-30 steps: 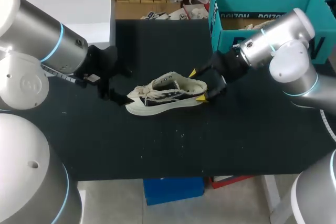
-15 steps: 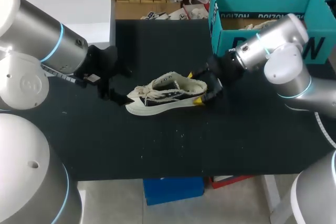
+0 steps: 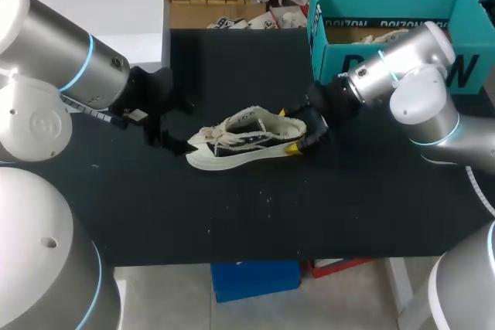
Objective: Take the shoe out of the shoebox, open the shoe tongue, remove and reinsert the insole, then place the shoe into the shoebox
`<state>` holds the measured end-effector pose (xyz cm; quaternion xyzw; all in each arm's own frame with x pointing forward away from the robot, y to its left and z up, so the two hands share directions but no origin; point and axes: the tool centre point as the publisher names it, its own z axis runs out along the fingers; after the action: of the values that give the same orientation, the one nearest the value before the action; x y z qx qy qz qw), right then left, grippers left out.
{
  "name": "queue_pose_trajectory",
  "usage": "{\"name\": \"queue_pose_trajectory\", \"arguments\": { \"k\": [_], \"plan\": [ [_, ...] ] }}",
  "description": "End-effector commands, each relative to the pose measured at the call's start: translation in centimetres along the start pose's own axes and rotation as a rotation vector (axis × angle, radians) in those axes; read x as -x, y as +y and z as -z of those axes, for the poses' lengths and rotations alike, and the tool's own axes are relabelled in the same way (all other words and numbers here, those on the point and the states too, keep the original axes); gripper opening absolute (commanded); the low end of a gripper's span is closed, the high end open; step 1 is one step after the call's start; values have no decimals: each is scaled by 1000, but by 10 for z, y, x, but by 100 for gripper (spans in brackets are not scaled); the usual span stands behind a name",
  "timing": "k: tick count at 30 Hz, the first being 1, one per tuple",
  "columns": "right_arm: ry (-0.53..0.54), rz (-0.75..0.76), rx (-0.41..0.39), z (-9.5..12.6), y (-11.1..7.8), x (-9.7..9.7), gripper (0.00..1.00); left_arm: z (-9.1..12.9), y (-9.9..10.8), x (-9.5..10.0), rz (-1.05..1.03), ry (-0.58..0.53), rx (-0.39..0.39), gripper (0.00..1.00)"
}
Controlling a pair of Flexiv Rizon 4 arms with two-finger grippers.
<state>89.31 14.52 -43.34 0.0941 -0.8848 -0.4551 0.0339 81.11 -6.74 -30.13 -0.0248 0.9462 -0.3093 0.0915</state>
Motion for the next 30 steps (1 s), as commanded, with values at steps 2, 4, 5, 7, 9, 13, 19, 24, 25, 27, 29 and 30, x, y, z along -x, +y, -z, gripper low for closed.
{"name": "queue_pose_trajectory", "arguments": {
  "k": [2,4,5,7,9,13,19,24,25,27,29,30],
  "plan": [
    [-21,-10,-10,6,3,-10,0,0,2,-1,-3,-4,-6,100],
    [-31,-13,-10,6,5,-13,0,0,2,-1,-3,-4,-6,100],
    [-41,-20,-15,7,6,-15,0,0,2,-1,-3,-4,-6,100],
    [-58,-31,-14,6,8,-20,0,0,2,-1,-3,-4,-6,100],
    [-78,-43,-15,5,10,-23,0,0,2,-1,-3,-4,-6,100],
    [-127,-68,-15,2,14,-29,0,0,2,-1,-3,-4,-6,100],
    [-171,-91,-16,-5,16,-35,0,0,2,-1,-3,-4,-6,100],
    [-189,-103,-19,-8,15,-37,0,0,2,-1,-3,-4,-6,100],
    [-191,-104,-18,-9,15,-37,0,0,2,-1,-3,-4,-6,100],
    [-193,-105,-16,-10,14,-37,0,0,2,-1,-3,-4,-6,100],
    [-193,-105,-14,-10,13,-36,0,0,2,-1,-3,-4,-6,100],
    [-189,-106,-13,-10,13,-36,0,0,2,-1,-3,-4,-6,100]
  ]
}}
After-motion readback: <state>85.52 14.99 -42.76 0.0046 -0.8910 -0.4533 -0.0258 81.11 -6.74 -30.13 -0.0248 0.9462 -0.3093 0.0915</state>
